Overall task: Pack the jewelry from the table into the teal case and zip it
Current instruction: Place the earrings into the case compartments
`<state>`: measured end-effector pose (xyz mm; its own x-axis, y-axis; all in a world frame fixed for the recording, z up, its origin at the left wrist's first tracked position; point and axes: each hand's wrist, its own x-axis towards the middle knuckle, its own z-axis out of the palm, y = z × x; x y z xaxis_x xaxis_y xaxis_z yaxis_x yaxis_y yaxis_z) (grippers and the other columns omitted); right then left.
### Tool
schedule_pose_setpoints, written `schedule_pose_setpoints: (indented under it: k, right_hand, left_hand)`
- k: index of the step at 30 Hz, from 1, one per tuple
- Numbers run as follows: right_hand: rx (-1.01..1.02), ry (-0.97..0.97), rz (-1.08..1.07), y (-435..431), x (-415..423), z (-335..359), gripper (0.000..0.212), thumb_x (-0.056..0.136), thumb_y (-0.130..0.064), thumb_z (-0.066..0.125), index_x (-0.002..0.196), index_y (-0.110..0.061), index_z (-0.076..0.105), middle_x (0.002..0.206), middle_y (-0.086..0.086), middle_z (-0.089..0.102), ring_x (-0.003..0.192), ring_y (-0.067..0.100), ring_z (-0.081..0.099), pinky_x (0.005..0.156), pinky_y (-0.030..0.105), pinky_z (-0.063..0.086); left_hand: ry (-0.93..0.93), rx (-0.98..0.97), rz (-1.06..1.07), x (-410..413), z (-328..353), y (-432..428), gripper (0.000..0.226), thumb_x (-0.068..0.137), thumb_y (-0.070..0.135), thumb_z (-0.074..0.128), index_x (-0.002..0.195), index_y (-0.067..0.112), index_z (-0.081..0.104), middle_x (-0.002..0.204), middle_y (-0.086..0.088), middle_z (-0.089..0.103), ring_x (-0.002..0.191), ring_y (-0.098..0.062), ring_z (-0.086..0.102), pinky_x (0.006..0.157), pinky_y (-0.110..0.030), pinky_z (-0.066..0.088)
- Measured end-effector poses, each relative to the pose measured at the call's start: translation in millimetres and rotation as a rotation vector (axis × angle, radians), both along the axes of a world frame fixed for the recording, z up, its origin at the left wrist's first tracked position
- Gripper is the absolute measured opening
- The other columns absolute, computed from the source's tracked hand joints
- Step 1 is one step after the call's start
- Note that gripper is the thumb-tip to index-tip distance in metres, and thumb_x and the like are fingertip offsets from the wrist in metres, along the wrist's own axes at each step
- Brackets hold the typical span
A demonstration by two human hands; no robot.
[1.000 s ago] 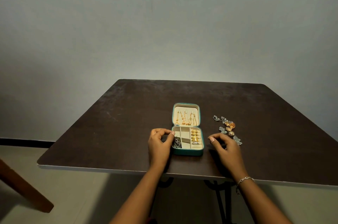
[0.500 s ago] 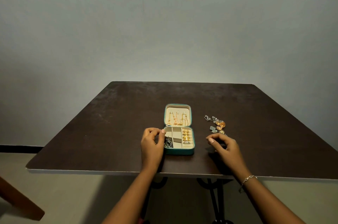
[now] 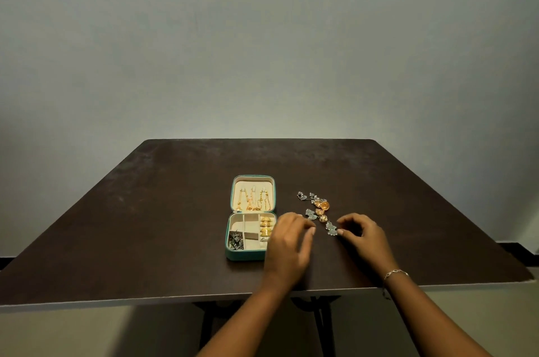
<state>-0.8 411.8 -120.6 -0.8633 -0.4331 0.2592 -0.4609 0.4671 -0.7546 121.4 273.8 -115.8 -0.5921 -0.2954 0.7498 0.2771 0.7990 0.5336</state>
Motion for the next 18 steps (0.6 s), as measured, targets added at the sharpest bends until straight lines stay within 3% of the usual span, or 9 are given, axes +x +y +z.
schedule_pose_setpoints:
  k: [6, 11, 14, 18]
  right_hand:
    - [0.122, 0.042, -0.044, -16.2, -8.0, -2.4, 0.011, 0.080, -0.035, 0.066, 0.090, -0.030, 0.065, 0.094, -0.009, 0.058, 0.096, 0.010, 0.048, 0.081, 0.030, 0.044]
    - [0.167, 0.057, -0.067, -22.5, -9.8, -1.9, 0.010, 0.080, -0.029, 0.065, 0.074, -0.033, 0.059, 0.090, -0.008, 0.056, 0.094, 0.011, 0.046, 0.072, 0.024, 0.034]
    - [0.068, 0.025, -0.062, -20.2, -13.6, -5.3, 0.012, 0.081, -0.025, 0.064, 0.071, -0.029, 0.059, 0.085, -0.008, 0.061, 0.087, 0.011, 0.051, 0.071, 0.028, 0.038]
    - [-0.282, -0.134, -0.063, -17.3, -16.0, -7.1, 0.013, 0.080, -0.012, 0.064, 0.069, -0.020, 0.063, 0.071, -0.001, 0.067, 0.070, 0.012, 0.061, 0.066, 0.032, 0.047]
  left_hand:
    - [-0.126, 0.141, -0.016, -28.9, -10.5, 10.1, 0.023, 0.085, 0.027, 0.043, 0.087, 0.013, 0.061, 0.088, -0.002, 0.060, 0.085, -0.009, 0.050, 0.075, -0.021, 0.040]
    - [-0.198, 0.273, 0.046, -49.6, -7.3, 7.9, 0.012, 0.084, 0.010, 0.050, 0.089, 0.011, 0.062, 0.091, -0.002, 0.061, 0.088, -0.016, 0.057, 0.079, -0.033, 0.047]
    - [-0.233, 0.289, 0.084, -57.6, -4.7, 7.7, 0.015, 0.085, 0.001, 0.051, 0.089, 0.010, 0.062, 0.093, -0.003, 0.061, 0.090, -0.017, 0.056, 0.080, -0.029, 0.045]
    - [-0.252, 0.364, 0.199, -70.3, -5.1, 2.9, 0.020, 0.083, -0.005, 0.050, 0.088, 0.009, 0.062, 0.094, -0.005, 0.062, 0.093, -0.019, 0.055, 0.080, -0.023, 0.039]
